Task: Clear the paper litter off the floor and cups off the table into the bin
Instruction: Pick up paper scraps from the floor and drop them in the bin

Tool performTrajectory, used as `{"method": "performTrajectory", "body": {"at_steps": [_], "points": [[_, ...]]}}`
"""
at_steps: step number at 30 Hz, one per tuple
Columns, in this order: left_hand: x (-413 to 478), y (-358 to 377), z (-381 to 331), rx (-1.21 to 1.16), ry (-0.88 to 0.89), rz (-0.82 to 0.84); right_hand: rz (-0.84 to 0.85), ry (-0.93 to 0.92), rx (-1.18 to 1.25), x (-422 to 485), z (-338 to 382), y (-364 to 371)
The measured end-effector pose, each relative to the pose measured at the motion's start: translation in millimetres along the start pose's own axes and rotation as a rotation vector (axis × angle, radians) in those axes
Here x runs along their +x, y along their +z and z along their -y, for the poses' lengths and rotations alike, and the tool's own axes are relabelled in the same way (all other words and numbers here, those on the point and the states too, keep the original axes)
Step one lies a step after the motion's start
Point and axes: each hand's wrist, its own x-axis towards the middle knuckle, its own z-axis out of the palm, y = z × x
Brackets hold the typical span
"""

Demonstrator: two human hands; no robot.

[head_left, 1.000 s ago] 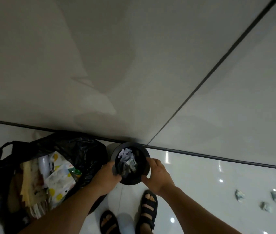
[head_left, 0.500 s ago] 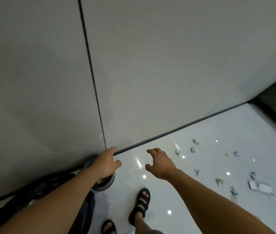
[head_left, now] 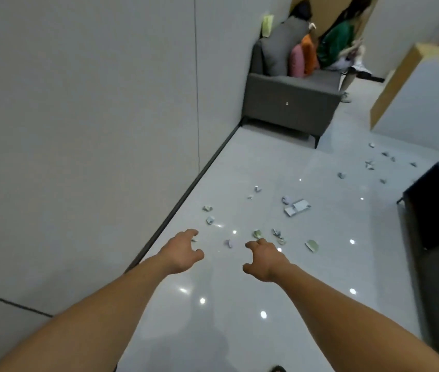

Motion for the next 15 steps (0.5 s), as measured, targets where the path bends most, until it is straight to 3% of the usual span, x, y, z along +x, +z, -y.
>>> {"method": "performTrajectory", "body": {"at_steps": [7,15], "points": [[66.1,84.7,-165.3,0.091,0.108,0.099,-0.09,0.098,0.027,-14.3,-168.0,-60.2],[132.9,148.6,-281.4,0.301,0.206,0.221,-0.139,0.2,0.089,-2.0,-294.7,-105.1]]}}
